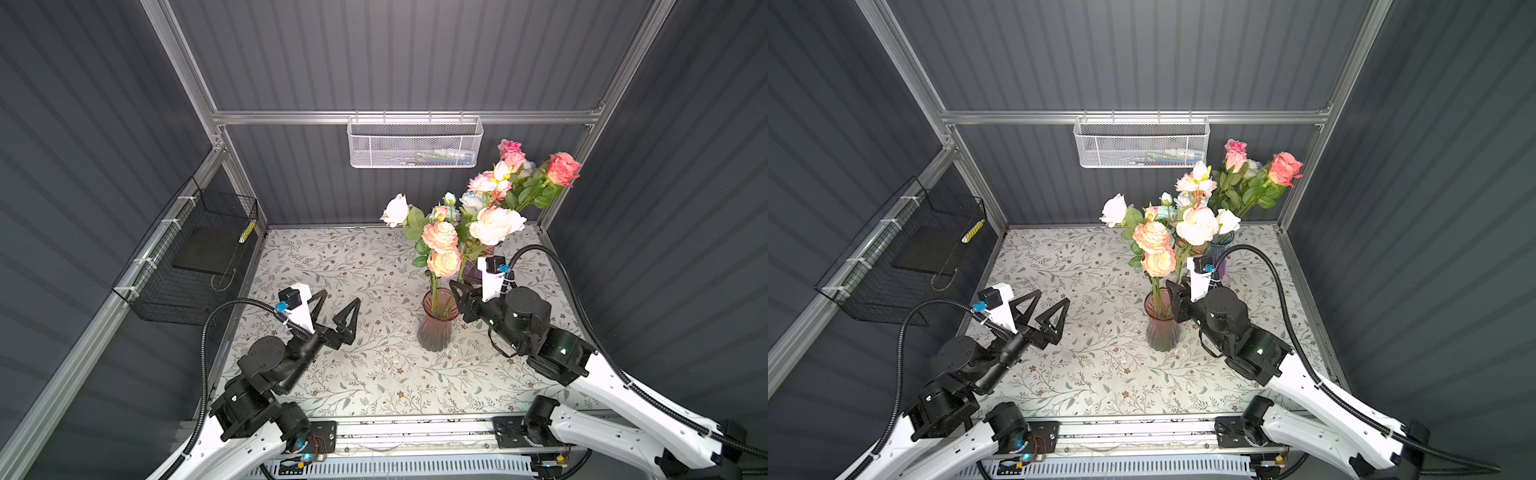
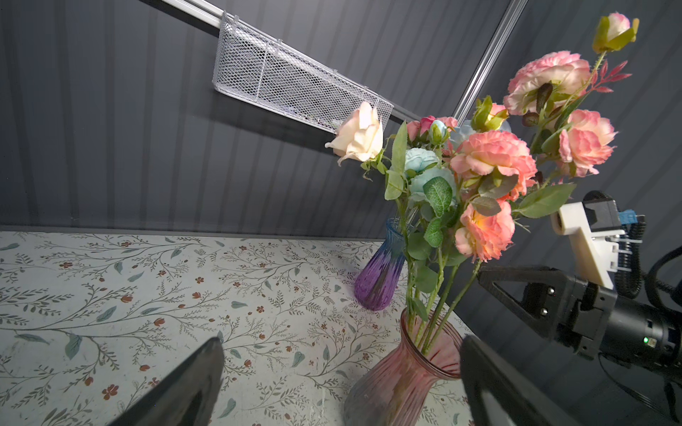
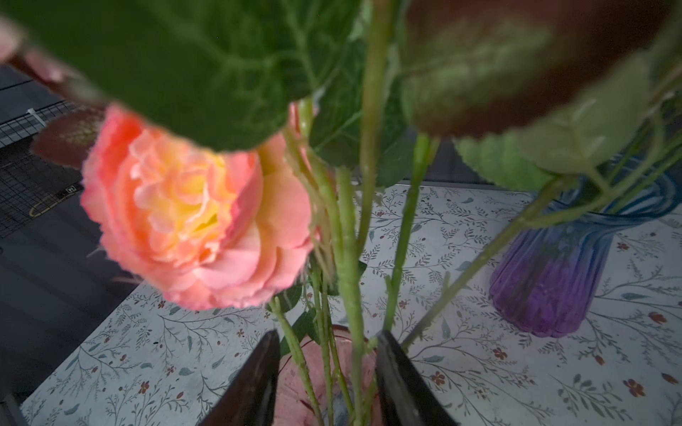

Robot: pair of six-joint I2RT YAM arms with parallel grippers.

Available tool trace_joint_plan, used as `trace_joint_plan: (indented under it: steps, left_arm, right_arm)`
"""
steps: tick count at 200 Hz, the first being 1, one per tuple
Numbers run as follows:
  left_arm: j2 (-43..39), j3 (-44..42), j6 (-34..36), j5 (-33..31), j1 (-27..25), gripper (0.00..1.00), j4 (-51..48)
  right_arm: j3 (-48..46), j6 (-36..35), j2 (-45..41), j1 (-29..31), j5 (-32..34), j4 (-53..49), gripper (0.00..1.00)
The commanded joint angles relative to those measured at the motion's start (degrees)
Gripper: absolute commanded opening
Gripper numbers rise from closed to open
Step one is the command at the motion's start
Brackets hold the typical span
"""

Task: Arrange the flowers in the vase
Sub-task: 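Lower the pink spray stem into the pink vase with the right gripper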

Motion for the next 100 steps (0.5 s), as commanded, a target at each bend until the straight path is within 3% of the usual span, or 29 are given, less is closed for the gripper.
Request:
trace_joint_plan:
  steps: [1,100]
  left_arm:
    - [0.58,-0.93,-0.43,0.49,-0.32,1.0,1.96]
    - [2.73,-1.39,-1.06,1.26,-0.22,1.0,3.51]
  right_arm:
    - [1.81,1.38,-0.93,0.31,0.5,-3.81,0.48]
    - [3.44,4.41,-4.0,0.74,-0.97,-8.62,0.6]
